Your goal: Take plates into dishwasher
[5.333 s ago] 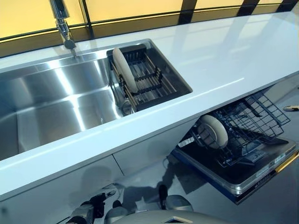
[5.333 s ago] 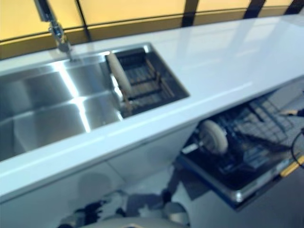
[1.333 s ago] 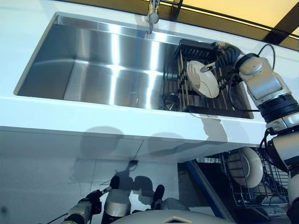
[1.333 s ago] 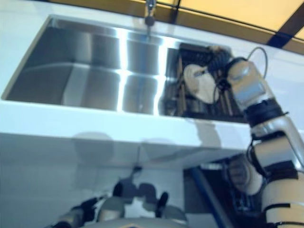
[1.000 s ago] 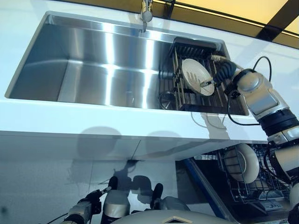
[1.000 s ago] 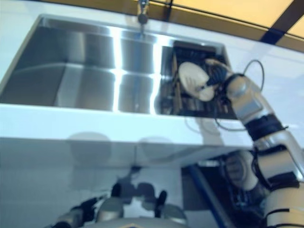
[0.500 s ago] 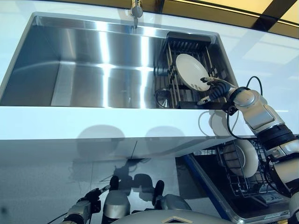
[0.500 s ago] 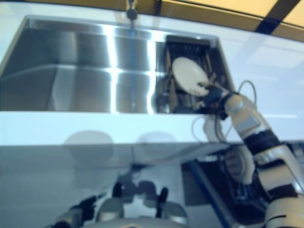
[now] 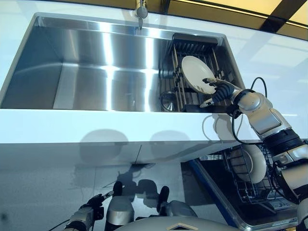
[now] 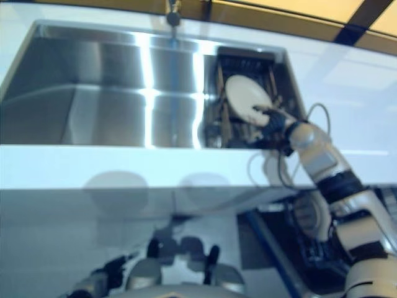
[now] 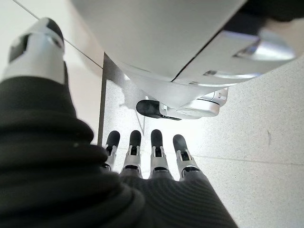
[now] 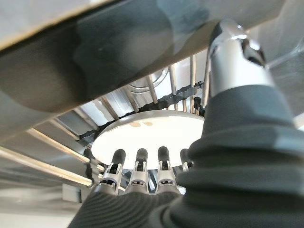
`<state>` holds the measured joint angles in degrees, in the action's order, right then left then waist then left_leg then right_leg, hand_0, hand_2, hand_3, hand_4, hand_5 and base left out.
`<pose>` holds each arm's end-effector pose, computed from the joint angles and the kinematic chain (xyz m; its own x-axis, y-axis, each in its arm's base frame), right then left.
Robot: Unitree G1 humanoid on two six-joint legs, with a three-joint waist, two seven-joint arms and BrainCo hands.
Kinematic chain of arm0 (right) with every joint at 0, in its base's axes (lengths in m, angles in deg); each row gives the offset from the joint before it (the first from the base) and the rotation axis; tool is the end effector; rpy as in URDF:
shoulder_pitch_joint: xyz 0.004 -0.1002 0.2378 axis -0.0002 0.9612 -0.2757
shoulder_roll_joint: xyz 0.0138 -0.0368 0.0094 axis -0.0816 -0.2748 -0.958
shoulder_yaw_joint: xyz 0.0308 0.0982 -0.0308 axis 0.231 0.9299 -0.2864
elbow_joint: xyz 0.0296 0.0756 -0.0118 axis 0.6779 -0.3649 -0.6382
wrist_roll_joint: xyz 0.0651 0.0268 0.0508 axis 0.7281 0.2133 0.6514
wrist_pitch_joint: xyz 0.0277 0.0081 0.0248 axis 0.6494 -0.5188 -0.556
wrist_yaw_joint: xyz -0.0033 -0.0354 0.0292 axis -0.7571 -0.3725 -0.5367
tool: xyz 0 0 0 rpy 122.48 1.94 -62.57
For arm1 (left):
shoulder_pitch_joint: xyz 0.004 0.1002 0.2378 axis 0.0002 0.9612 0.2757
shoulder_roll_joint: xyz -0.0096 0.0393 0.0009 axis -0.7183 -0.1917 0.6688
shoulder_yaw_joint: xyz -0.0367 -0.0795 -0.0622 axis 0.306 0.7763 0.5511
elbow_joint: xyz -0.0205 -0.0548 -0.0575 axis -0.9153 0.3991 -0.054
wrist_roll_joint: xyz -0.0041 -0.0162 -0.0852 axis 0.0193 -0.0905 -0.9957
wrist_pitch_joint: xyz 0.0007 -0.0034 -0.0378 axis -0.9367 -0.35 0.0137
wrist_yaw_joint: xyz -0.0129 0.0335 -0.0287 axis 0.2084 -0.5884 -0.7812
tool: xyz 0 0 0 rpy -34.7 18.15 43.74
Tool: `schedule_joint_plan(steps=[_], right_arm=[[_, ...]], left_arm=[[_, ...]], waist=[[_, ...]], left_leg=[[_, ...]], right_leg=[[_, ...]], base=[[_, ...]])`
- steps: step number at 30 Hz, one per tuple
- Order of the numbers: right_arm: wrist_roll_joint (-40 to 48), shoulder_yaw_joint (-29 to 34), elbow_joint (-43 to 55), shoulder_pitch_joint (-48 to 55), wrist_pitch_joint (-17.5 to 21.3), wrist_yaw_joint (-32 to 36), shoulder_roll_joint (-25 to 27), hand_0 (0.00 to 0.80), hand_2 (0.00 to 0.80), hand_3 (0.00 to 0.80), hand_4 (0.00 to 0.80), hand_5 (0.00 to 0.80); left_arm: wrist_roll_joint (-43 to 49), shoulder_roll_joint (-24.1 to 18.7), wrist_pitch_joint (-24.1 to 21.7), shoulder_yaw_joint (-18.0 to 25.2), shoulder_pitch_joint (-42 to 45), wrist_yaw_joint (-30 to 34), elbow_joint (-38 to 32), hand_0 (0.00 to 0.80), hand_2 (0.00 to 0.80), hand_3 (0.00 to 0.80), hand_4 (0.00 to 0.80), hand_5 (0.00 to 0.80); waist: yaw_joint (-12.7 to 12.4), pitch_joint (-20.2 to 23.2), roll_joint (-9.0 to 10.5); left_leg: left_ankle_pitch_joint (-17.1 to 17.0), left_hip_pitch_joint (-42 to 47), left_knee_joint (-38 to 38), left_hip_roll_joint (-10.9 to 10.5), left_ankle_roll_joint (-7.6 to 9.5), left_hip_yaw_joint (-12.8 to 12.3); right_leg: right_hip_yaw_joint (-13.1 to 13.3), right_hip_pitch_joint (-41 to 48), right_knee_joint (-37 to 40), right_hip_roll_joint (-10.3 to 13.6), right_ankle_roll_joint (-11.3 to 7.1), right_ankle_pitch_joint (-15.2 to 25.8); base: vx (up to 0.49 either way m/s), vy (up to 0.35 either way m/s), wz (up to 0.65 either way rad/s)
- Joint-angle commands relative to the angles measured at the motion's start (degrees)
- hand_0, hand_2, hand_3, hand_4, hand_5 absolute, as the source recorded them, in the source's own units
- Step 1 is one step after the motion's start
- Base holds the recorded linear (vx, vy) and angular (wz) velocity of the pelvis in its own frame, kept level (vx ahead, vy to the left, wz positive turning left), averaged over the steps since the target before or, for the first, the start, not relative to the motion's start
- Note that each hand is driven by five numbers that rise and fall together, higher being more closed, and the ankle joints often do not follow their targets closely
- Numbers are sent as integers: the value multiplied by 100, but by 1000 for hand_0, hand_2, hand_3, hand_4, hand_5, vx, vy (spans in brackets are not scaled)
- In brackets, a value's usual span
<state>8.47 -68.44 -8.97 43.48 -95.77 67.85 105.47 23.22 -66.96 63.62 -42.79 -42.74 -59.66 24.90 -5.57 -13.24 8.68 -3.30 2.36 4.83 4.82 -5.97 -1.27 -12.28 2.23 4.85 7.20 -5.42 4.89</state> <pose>0.3016 -0.2324 0.1625 0.9422 0.1768 -0.2848 -0.3350 0.5228 -0.7839 0.0745 0.2467 -0.0959 0.3239 0.1813 -0.9286 -0.1482 0.9791 0.1394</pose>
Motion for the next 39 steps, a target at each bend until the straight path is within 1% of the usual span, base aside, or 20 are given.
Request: schedule_joint_plan(steps=[1,8,12,20,28,35,39], right_arm=[[-338,143,267,-198,63,-252,4,0,0,0,0,0],[-292,148,226,-252,-77,-435,-149,0,0,0,0,0],[-366,150,126,-274,-89,-530,-205,0,0,0,0,0],[-512,82,-111,-391,-237,-736,-344,0,0,0,0,0],[-708,-90,-658,-734,-448,-1117,-450,0,0,0,0,0],[-701,-264,-1079,-1045,-449,-1418,-469,0,0,0,0,0],[-665,-304,-1189,-1150,-543,-1537,-472,0,0,0,0,0]], left_arm=[[120,42,-21,-67,-129,40,163,0,0,0,0,0],[136,74,-24,-101,-92,41,176,0,0,0,0,0],[179,56,-10,-106,-85,60,165,0,0,0,0,0],[207,70,6,-168,-85,63,144,0,0,0,0,0],[189,67,36,-312,-110,67,75,0,0,0,0,0],[164,46,106,-437,-153,99,-15,0,0,0,0,0],[164,49,103,-482,-167,113,-23,0,0,0,0,0]], waist=[[-35,121,3],[-72,159,-17],[-97,164,-17],[-144,160,-50],[-248,106,-117],[-336,45,-169],[-363,31,-189]], left_leg=[[285,1,-16,-197,409,-156],[286,10,-15,-204,412,-146],[290,11,-20,-208,413,-129],[286,1,-24,-206,410,-114],[267,-69,-36,-214,403,-73],[238,-135,-48,-215,386,-20],[236,-144,-41,-217,382,11]], right_leg=[[78,-57,-72,141,-353,196],[58,-34,-65,155,-345,187],[47,-23,-67,160,-347,186],[19,-27,-67,171,-342,184],[-16,-53,-60,179,-323,175],[-60,-76,-62,188,-302,173],[-79,-79,-59,190,-296,166]], base=[[0,0,0],[0,0,0],[0,0,0],[0,0,0],[0,0,0],[-2,2,1],[-1,5,2]])
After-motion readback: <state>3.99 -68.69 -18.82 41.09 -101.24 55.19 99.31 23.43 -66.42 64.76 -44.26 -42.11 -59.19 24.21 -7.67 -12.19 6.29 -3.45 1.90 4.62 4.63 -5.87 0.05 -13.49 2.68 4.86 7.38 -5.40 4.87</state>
